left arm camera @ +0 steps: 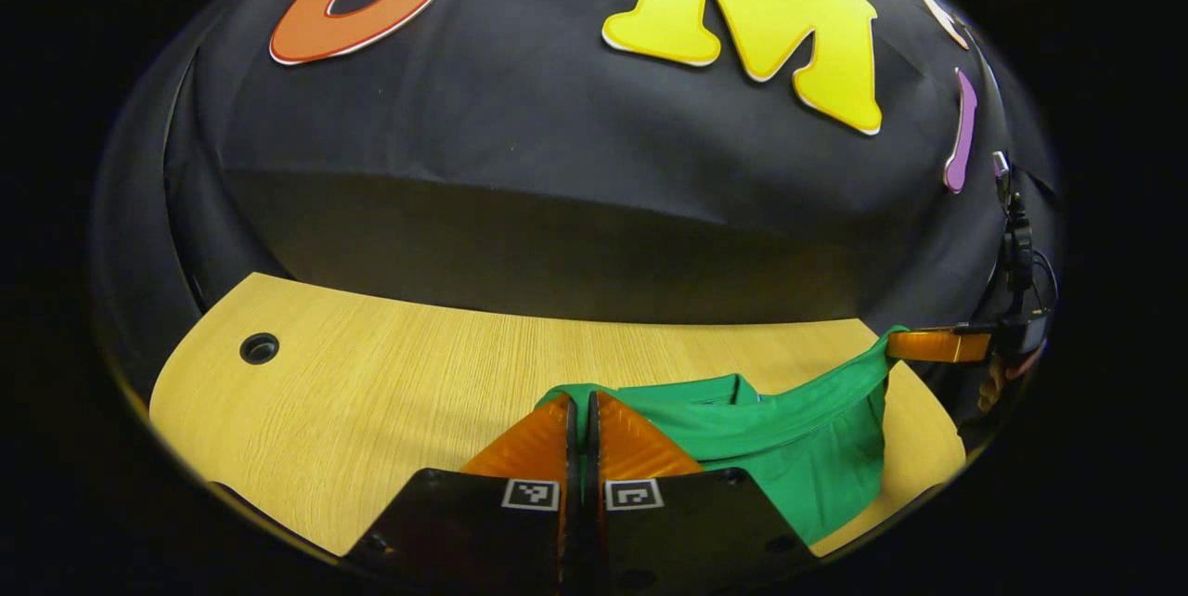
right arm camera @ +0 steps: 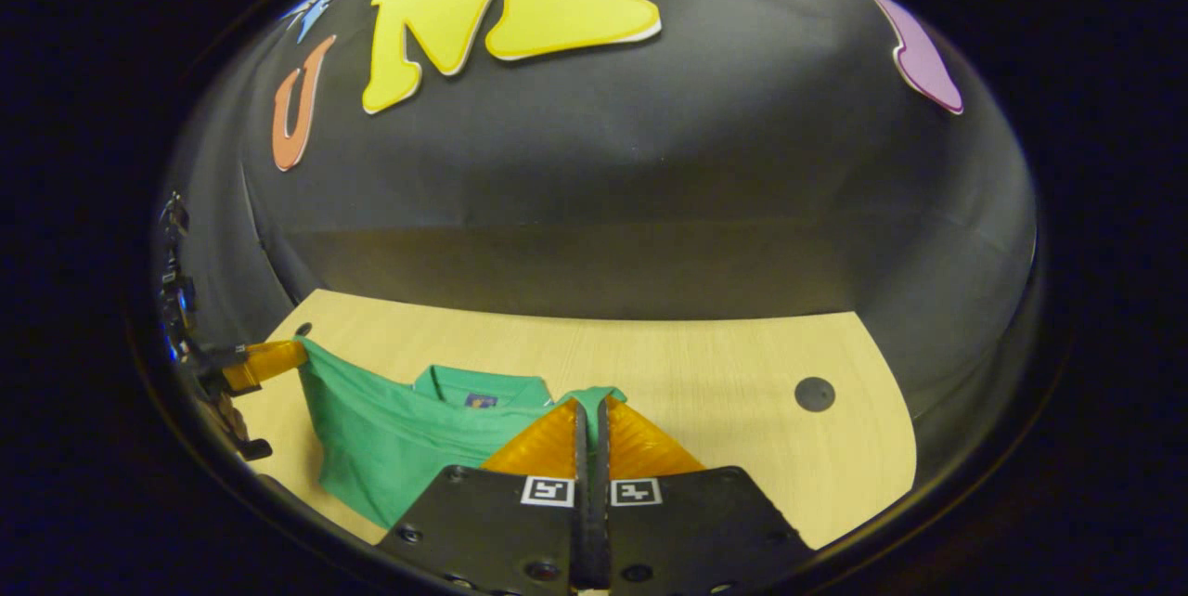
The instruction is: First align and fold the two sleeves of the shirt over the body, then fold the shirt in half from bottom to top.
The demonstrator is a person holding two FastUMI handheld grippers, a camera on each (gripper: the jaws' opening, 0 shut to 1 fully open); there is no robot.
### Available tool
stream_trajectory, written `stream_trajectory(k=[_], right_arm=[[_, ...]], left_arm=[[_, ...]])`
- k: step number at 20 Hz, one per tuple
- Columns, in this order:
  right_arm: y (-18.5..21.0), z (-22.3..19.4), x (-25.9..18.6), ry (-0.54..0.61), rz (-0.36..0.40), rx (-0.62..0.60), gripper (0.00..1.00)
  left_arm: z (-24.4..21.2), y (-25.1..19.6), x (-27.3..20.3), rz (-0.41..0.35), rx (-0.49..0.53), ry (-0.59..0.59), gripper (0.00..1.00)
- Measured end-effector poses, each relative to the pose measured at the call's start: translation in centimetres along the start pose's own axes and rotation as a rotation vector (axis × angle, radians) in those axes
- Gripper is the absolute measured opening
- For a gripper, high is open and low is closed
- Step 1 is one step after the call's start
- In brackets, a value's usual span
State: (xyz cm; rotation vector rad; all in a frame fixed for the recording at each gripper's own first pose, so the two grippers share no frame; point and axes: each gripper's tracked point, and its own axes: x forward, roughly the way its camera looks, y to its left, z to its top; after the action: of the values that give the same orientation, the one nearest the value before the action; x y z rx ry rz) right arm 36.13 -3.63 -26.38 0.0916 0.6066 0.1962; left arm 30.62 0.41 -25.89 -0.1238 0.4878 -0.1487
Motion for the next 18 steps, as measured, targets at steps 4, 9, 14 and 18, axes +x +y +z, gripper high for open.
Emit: stream_trajectory(k=[4, 9, 14, 18], right_arm=[[-0.5, -2.1, 2.9, 0.026, -0.020, -0.025, 0.00], [-1.9, -6.3, 4.9, 0.108, -0.088, -0.042, 0.00], [-2.4, -8.3, 4.2, 0.117, -0.118, -0.029, 0.45], [-2.5, -6.5, 1.6, 0.048, -0.176, -0.012, 0.97]], left_arm=[[-3.3, 0.5, 2.5, 0.019, 0.054, 0.048, 0.06], [-5.7, 1.4, 3.8, 0.065, 0.103, 0.085, 0.09], [-6.6, 1.4, 3.1, 0.081, 0.116, 0.130, 0.62], [-3.7, 0.2, 1.0, 0.079, 0.073, 0.057, 1.00]])
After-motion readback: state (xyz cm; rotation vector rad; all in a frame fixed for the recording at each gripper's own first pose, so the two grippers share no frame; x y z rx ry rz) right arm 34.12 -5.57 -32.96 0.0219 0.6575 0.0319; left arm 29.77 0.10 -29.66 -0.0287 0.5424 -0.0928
